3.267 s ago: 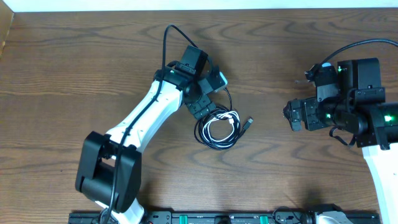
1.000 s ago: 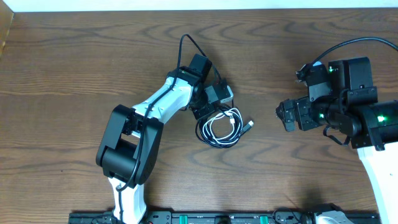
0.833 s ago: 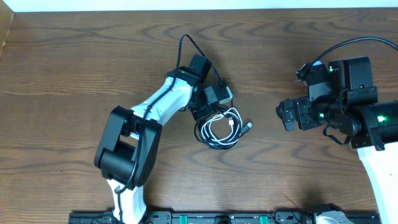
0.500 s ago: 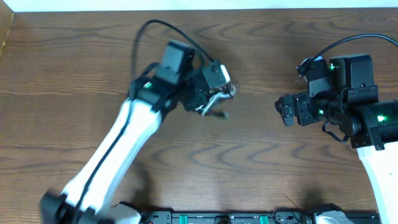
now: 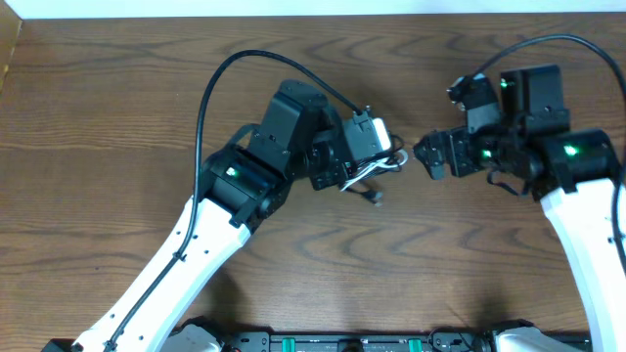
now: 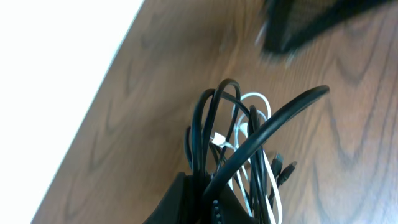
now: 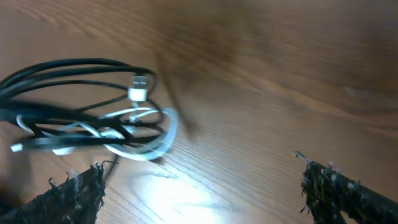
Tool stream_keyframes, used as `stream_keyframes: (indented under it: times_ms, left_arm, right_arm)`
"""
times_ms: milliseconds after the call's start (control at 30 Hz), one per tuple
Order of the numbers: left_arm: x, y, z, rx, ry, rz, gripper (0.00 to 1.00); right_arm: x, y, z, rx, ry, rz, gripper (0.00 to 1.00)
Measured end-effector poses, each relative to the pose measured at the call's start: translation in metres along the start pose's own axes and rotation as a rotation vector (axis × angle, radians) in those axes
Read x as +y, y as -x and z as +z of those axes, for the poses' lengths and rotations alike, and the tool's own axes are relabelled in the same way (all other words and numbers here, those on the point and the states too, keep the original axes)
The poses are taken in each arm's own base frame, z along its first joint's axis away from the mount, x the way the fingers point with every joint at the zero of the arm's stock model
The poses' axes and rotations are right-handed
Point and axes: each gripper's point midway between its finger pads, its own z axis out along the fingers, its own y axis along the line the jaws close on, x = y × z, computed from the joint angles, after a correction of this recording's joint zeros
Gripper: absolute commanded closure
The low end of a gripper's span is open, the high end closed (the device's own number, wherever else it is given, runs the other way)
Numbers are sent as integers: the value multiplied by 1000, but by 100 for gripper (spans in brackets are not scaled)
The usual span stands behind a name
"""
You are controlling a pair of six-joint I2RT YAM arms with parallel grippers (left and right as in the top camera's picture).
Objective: Untangle cables
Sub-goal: 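Bring the lifted bundle toward the right gripper at center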
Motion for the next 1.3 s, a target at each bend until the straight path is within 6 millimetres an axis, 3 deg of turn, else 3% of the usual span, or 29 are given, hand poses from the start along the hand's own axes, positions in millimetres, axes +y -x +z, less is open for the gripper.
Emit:
stream_keyframes:
  times_ms: [100, 300, 400, 467, 667, 867, 967, 1067, 1167, 1300]
  left_arm:
    - [-2, 5, 1, -14, 0, 9, 93]
    - [-2, 4, 1, -12, -1, -1, 93]
    - [-2, 4, 0, -11, -1, -12, 93]
    - [-3, 6, 0, -14, 1, -14, 93]
    - [-16, 23, -14, -58, 0, 22, 93]
    - [-16, 34, -35, -105, 29, 38, 93]
    - [-18, 31, -36, -92, 24, 36, 93]
    - [-18, 29, -35, -79, 31, 35, 93]
    - [-10, 24, -35, -49, 73, 33, 93]
    - [4, 11, -26, 23, 140, 24, 93]
  right_arm:
    - [7, 1, 24, 42, 41, -11, 11]
    - [26, 2, 53, 76, 78, -76, 56]
    - [37, 6, 58, 65, 88, -111, 61]
    - [42, 11, 59, 45, 87, -130, 99]
    - [44, 23, 64, -3, 56, -163, 99]
    - [13, 29, 69, -13, -120, -103, 99]
    - [-7, 29, 66, -15, -232, -54, 68]
    - [-9, 19, 65, 22, -244, -35, 12]
    - [-6, 8, 65, 67, -226, -28, 2]
    - [2, -3, 66, 109, -200, -31, 1]
